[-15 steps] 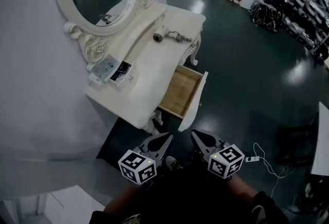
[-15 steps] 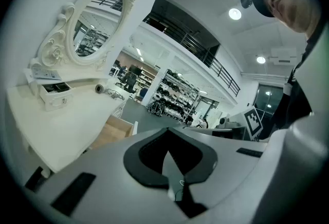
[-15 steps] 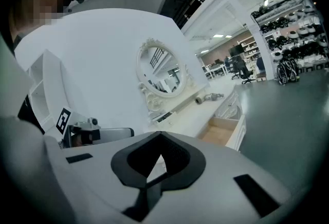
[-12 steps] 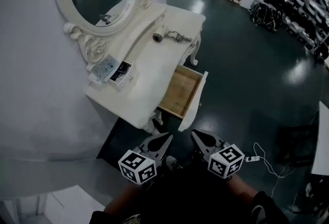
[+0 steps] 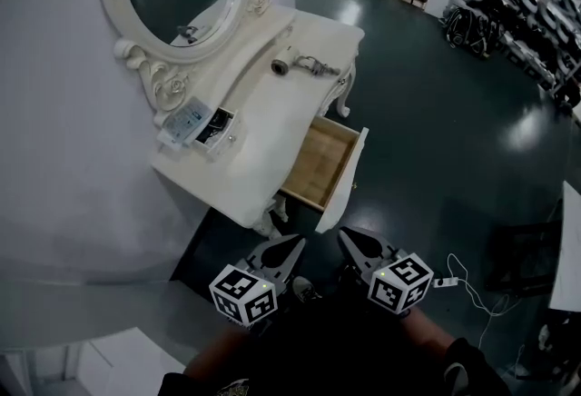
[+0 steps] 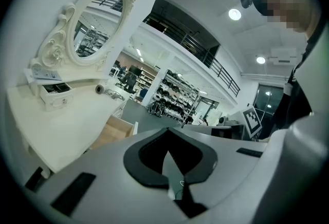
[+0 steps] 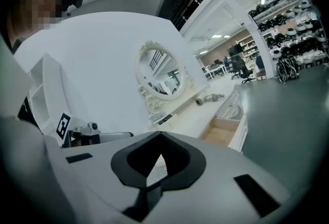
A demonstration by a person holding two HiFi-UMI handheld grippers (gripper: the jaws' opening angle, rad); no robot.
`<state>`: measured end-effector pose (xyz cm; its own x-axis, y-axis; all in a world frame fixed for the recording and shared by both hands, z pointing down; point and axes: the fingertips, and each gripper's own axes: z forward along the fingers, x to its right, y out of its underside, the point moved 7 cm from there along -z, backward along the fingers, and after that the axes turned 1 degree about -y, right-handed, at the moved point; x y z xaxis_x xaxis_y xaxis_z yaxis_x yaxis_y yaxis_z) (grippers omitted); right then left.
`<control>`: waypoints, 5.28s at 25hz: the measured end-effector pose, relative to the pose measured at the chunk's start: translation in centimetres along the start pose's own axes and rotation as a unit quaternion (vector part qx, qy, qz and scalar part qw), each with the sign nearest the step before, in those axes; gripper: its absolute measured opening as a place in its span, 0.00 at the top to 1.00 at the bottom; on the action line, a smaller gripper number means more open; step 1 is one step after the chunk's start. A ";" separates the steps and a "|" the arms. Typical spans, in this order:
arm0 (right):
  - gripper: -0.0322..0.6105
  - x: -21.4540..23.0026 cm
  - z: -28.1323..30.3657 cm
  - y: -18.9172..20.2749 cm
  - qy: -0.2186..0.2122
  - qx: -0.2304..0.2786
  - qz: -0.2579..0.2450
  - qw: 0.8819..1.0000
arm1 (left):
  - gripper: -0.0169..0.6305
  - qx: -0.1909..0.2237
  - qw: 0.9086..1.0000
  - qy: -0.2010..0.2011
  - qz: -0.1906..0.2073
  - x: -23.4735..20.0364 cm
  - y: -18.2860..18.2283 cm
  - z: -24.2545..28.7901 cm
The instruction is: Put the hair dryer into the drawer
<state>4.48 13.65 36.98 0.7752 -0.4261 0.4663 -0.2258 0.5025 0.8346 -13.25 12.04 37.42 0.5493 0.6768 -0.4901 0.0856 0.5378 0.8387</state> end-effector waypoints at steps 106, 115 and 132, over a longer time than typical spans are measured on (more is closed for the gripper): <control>0.59 39.3 54.6 -18.7 -0.026 -0.381 -0.375 0.844 | 0.97 0.025 0.947 -0.294 -0.131 -16.0 -6.5 20.0; 0.59 34.7 49.5 -19.3 -0.132 -0.329 -0.451 0.819 | 0.97 0.016 0.958 -0.262 -0.114 -14.4 -4.5 19.9; 0.59 19.6 28.7 -12.4 -0.266 -0.336 -0.601 0.675 | 0.97 0.032 0.973 -0.213 -0.083 -4.1 0.8 11.8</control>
<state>5.52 -22.48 44.19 -0.2015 -0.9497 -0.2398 0.8342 -0.2947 0.4661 -5.61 3.75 42.91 0.8168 0.3058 -0.4893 0.2471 0.5809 0.7755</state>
